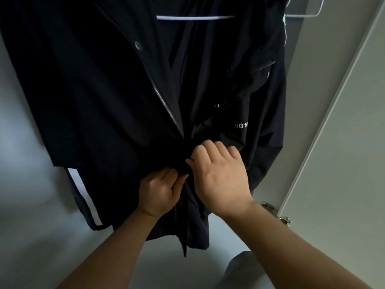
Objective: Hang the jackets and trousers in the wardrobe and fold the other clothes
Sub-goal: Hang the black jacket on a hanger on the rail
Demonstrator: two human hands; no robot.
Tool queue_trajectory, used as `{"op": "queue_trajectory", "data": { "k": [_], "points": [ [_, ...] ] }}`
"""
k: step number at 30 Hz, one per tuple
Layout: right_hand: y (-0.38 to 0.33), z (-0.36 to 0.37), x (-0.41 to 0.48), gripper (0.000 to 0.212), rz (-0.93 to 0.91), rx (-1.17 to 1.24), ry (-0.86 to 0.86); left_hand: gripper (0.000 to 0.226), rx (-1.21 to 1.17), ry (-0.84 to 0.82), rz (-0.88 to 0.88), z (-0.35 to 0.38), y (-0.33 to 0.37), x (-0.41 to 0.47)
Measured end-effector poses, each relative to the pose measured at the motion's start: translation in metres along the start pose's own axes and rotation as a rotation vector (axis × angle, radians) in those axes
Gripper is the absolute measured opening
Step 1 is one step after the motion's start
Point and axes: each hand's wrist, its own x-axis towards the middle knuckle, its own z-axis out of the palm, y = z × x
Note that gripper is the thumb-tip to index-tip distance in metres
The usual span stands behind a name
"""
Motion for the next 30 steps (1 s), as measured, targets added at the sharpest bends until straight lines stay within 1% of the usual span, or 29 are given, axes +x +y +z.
{"op": "queue_trajectory", "data": {
  "k": [3, 7, 10, 13, 15, 21, 24, 27, 30],
  "points": [
    [0.002, -0.006, 0.013, 0.015, 0.008, 0.008, 0.068, 0.051, 0.017, -0.035, -0.062, 0.003, -0.008, -0.008],
    [0.003, -0.010, 0.024, 0.013, -0.015, 0.018, 0.014, 0.050, 0.051, -0.049, -0.049, 0.001, -0.008, 0.000],
    [0.007, -0.012, 0.025, 0.012, 0.005, 0.071, -0.004, 0.049, -0.005, -0.032, -0.054, -0.011, 0.001, 0.013],
    [0.009, -0.014, 0.025, 0.012, 0.023, 0.096, -0.022, 0.053, -0.094, 0.028, -0.072, -0.022, 0.012, 0.032],
    [0.007, -0.014, 0.025, 0.012, 0.041, 0.124, -0.022, 0.054, -0.100, 0.056, -0.061, -0.026, 0.018, 0.046],
    [0.006, -0.016, 0.026, 0.011, 0.029, 0.187, -0.022, 0.035, -0.008, 0.064, 0.006, -0.031, 0.016, 0.064],
    [0.006, -0.015, 0.028, 0.015, 0.007, 0.131, -0.005, 0.032, 0.013, 0.059, 0.031, -0.030, 0.013, 0.064],
    [0.006, -0.016, 0.031, 0.017, -0.021, 0.041, 0.017, 0.035, 0.004, 0.073, 0.008, -0.028, 0.013, 0.062],
    [0.008, -0.020, 0.038, 0.017, -0.038, 0.002, 0.047, 0.035, -0.011, 0.070, -0.020, -0.026, 0.014, 0.061]
  ]
}}
